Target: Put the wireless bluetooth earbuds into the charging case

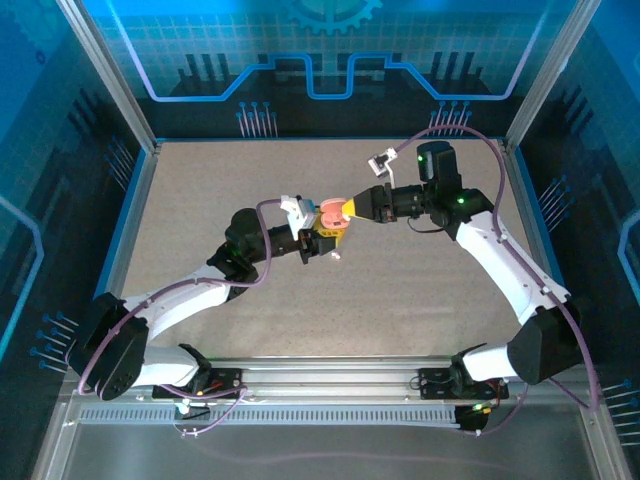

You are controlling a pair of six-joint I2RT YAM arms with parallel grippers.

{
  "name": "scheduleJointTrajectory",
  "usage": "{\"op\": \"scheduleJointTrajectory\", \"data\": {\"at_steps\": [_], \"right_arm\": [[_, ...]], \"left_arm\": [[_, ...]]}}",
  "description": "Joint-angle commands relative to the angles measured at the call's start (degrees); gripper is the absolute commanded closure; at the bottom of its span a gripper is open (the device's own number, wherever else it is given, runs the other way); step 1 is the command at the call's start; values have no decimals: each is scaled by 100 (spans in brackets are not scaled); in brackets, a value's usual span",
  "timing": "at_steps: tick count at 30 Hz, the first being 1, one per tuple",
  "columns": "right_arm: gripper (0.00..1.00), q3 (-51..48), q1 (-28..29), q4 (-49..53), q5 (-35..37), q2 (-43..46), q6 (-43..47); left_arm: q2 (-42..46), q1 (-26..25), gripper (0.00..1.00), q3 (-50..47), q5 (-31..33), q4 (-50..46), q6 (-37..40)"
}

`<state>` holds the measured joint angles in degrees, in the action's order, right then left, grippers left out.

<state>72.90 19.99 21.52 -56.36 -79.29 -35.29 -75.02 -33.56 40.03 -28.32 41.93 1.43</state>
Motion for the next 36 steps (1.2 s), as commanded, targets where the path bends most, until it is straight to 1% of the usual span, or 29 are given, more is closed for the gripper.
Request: {"op": "scheduleJointTrajectory", "data": {"at_steps": [1, 19, 29, 33, 36], "right_arm": [[80, 246, 97, 189, 131, -87, 162], [80, 334, 259, 408, 508, -140, 308], [76, 710, 425, 1328, 1044, -322, 879], [75, 810, 452, 1511, 1151, -366, 971], [72, 830, 462, 1540, 1179, -368, 973]], "left_arm": [[-56, -34, 68, 211, -158, 252, -60], [-100, -45, 68, 225, -150, 365, -179], [-100, -40, 68, 209, -135, 447, -213], [-74, -38, 68, 192, -122, 443, -213], [-57, -42, 68, 192, -119, 434, -209]]}}
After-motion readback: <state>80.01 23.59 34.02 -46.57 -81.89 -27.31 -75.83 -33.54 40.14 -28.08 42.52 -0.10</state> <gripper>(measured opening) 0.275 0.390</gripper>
